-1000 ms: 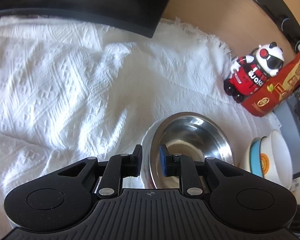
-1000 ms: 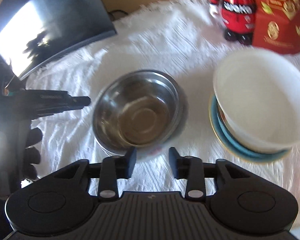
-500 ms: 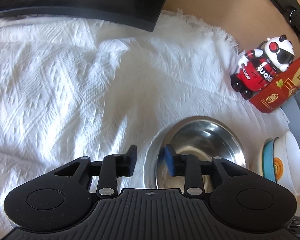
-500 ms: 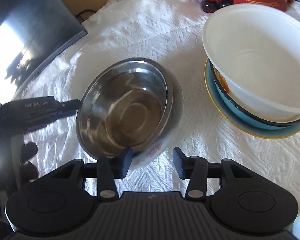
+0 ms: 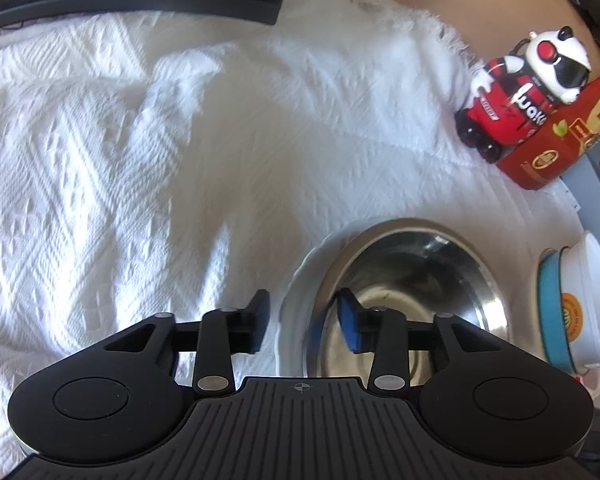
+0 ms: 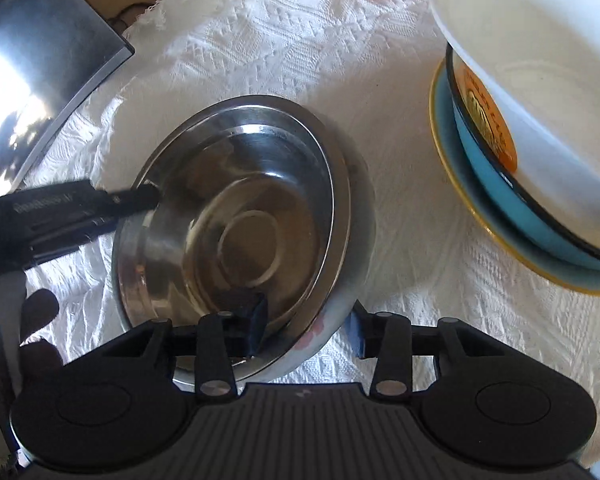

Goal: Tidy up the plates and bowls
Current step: 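Move both grippers to the steel bowl and grasp its rim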

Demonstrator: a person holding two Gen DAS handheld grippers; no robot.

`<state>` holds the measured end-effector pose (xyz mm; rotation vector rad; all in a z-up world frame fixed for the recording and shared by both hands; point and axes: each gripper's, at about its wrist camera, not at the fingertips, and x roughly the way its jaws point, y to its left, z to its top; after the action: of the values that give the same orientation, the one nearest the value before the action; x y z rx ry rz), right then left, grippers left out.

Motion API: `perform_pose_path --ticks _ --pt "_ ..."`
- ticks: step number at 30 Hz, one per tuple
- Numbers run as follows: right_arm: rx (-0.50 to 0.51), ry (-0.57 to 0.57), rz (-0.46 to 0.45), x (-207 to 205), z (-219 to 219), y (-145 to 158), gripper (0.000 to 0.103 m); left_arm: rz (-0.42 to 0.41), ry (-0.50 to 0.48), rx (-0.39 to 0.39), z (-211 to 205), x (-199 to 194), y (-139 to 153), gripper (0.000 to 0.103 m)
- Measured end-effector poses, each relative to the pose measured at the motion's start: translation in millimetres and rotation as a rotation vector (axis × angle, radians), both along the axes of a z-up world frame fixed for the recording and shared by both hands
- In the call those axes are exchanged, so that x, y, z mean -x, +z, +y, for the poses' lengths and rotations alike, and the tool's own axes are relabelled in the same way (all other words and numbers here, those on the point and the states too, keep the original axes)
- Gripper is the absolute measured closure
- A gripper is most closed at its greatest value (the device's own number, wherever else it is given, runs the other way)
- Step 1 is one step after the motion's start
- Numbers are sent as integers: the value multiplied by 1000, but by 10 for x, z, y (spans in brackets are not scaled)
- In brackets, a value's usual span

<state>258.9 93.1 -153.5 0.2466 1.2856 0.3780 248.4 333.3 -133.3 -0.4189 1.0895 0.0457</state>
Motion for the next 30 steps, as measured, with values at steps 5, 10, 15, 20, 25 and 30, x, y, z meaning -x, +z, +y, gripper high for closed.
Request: perform_pose_path --ticks 5,10,15,20,25,30 --pt "12 22 -35 -19 -6 18 63 -24 5 -93 -83 140 98 55" --pt "12 31 -44 -51 -63 9 63 -47 2 -128 -74 239 184 50" --pt "7 50 -44 -59 -31 21 63 -9 2 -5 66 107 -17 48" --pt "22 64 -56 -56 19 18 61 12 -5 36 41 -29 -161 49" --pt "30 83 -66 -42 32 31 63 27 -19 68 -31 -81 -243 51" --pt "30 98 -79 -8 27 52 63 33 -20 118 -35 -53 -244 53"
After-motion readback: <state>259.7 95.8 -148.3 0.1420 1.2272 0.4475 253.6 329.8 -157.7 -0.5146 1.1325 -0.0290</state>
